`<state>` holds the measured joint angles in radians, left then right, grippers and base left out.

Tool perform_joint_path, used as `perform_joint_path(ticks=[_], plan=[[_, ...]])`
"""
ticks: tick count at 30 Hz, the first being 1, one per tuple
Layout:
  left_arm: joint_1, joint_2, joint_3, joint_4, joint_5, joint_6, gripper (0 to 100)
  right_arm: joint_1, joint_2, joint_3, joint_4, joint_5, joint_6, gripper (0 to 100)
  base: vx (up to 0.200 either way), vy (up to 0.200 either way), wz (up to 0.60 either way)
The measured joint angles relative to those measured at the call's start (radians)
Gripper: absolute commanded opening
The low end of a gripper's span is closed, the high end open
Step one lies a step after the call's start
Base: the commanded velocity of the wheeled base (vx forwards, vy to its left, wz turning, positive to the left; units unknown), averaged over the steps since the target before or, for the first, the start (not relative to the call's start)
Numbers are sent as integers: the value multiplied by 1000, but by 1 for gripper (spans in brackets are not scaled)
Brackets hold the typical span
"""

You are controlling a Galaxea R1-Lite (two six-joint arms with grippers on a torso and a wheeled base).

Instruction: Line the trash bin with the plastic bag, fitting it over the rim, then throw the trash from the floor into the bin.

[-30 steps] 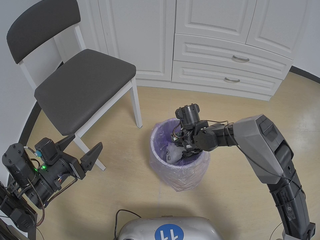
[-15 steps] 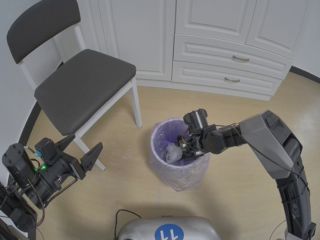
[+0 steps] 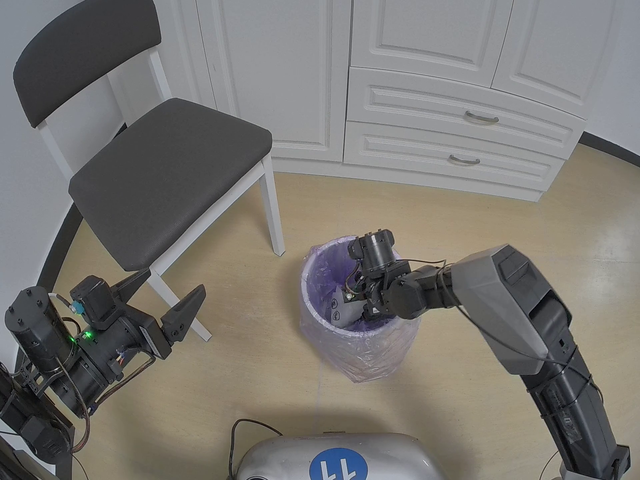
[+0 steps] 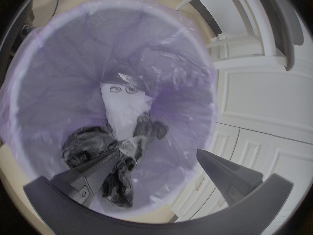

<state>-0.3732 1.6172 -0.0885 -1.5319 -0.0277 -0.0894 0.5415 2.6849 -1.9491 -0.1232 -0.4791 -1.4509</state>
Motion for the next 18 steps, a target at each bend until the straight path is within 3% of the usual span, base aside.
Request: perform_joint_path(ticks=[9,18], plan=[[-2,0,0,0,0,1,100,30,80,-49,-101,6,77,100,0,0,0],[-3,-7,0,0,0,1,100,50,-63,4,-108,23,153,100,0,0,0]])
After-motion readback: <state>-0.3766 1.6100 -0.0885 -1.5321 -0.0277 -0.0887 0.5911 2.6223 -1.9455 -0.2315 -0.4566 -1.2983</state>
